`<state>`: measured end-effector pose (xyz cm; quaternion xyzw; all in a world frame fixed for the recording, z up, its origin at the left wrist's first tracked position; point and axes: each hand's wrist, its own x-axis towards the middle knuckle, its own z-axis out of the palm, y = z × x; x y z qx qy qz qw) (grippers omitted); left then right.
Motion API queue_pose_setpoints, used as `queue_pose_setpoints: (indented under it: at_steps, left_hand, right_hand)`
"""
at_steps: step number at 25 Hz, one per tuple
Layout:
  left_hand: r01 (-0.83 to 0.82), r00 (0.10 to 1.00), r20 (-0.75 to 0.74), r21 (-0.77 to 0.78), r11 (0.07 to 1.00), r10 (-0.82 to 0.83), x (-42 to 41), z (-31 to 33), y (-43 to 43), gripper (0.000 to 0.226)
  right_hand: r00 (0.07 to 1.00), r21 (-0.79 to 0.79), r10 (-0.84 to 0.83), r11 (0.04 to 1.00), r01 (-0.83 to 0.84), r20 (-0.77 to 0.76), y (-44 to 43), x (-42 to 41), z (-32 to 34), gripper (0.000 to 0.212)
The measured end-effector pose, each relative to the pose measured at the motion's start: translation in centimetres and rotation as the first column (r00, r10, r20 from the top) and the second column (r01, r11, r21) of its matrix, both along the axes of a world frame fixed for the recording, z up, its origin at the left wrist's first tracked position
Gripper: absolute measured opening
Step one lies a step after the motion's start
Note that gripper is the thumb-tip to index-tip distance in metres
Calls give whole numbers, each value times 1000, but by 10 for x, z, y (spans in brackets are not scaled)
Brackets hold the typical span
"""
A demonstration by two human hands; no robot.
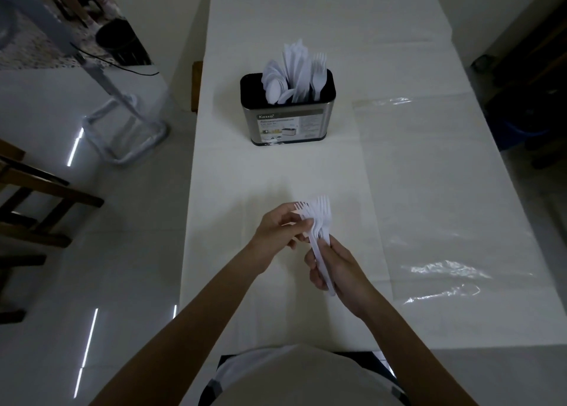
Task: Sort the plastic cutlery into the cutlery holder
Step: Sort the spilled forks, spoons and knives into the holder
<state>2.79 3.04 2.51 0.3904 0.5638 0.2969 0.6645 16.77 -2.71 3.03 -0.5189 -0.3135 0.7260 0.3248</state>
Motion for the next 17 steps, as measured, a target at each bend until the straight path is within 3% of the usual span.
queue_pose_setpoints:
  at_steps: [2, 7, 13, 17]
  left_hand:
    - [27, 999, -17, 40, 999, -27, 0, 0, 1, 5]
    - [35, 998, -63, 69, 997, -31, 3, 0, 1, 2]
    - [148, 988, -70, 110, 983, -141, 9, 4, 5, 9]
    - [234, 968, -155, 246, 941, -200, 7, 13, 17, 23]
  right_hand:
    - [1000, 7, -7, 1000, 7, 9, -2, -2, 1, 26]
    - [991, 19, 35, 999, -38, 126, -3, -1, 5, 31]
    - [983, 16, 124, 992, -127, 134, 1, 4, 7, 30]
    - [948, 32, 285, 956, -292, 139, 9, 9, 13, 33]
